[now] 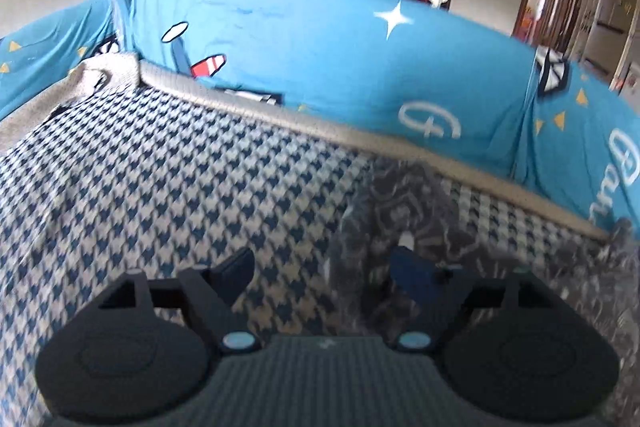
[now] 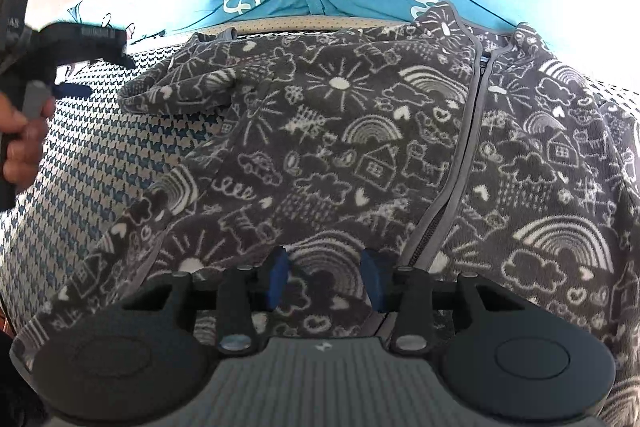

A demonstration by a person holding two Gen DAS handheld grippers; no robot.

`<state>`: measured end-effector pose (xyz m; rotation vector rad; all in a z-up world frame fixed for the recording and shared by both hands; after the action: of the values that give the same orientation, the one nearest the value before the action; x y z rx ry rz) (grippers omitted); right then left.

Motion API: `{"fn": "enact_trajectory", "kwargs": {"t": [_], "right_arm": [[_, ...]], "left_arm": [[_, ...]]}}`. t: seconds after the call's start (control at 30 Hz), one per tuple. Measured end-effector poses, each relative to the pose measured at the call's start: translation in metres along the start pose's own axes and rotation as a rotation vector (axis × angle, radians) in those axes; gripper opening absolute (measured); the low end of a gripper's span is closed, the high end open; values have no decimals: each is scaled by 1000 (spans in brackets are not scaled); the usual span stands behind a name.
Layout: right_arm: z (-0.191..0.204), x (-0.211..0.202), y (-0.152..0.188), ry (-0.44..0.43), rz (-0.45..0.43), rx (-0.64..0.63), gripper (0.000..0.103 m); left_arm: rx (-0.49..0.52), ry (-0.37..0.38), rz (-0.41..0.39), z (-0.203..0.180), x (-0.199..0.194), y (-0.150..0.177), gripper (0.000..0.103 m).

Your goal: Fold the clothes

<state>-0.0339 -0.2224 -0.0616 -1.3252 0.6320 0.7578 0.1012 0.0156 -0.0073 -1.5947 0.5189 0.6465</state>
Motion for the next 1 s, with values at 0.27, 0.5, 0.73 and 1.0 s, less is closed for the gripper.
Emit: {"fn": "enact_trajectory", "kwargs": {"t": [0.27,0.5,0.73,1.0], "right_arm": [[5,2,3,7,-6,-32,46],[4,3,3,4,-8,-35,47],[4,4,4,3,-12,-41,47],[4,4,3,7,-15,-47,48]], "left_arm": [[-121,92,65,14,48,-10,85],[-112,111,113,6,74,-1,77],[-107,95,107,-2,68,-3,18],[-75,-166,-143,23,5,-32,16]]}}
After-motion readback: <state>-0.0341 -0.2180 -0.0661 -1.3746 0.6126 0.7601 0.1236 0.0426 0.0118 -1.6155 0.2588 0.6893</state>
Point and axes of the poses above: each gripper's, at about its wrist camera, not at the fingertips, and x roughly the way its jaws point, z to its left, y to its underside, the point moved 6 cm from there along x, roughly the way its jaws point, and after that the axes turned 5 degrees about x, right-handed, at the moved point
